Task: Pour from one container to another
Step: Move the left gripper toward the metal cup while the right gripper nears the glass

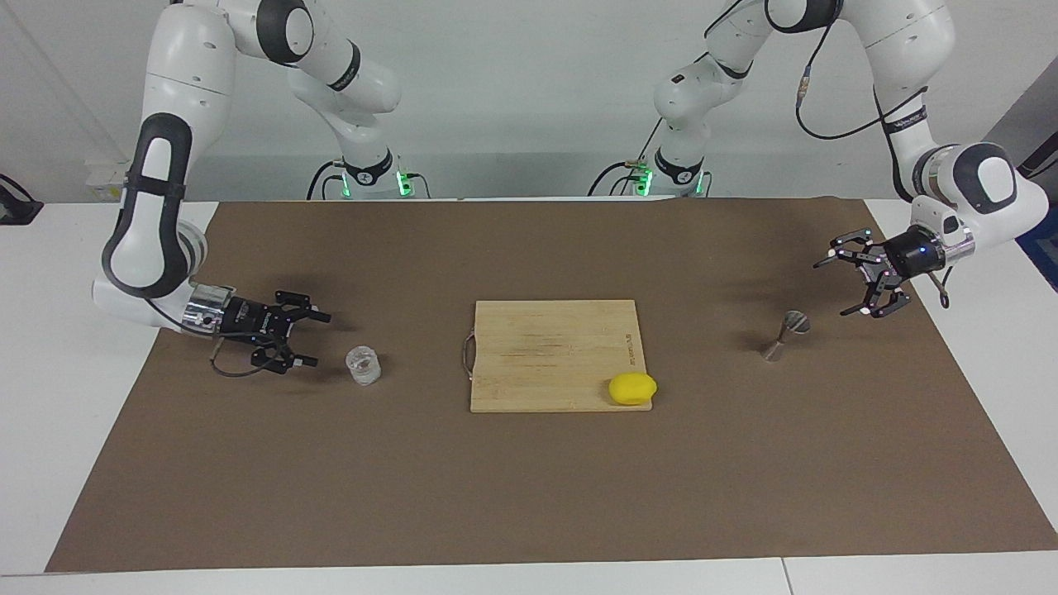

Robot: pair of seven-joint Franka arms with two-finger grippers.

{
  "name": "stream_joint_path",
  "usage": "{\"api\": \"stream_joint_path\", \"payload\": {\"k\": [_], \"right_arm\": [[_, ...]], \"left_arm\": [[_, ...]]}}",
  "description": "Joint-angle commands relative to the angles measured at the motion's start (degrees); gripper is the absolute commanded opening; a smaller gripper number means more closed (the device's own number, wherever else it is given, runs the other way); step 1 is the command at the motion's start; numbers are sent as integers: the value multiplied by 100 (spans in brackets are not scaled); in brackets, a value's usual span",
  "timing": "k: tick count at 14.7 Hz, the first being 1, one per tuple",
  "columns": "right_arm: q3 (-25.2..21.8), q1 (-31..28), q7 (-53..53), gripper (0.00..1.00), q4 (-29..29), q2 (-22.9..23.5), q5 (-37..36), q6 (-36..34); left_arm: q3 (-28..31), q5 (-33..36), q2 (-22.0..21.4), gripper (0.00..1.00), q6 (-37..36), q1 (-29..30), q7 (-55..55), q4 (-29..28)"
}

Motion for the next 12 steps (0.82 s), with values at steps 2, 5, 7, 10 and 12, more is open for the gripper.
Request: {"api": "stream_joint_path", "payload": {"k": [2,5,7,10,12], "right_arm": [[1009,-821,-106,100,578,756,118,-159],[1205,-920,148,100,983,1126,12,-185],[1249,-929,202,100,1072,1223,12,-168],[1328,-920,210,100,1081,1276,64,-177],[1355,-912,211,100,1081,1276,82,-229]], "left_arm": [[-44,-499,633,100,-551,124,866,243],[-44,-674,1142,100,-929,239,1103,418],[-44,-762,1407,100,-1017,300,1367,533],[-62,-947,1452,100,-1035,266,1902,472],[-88,-956,1460,100,-1044,230,2114,436]]}}
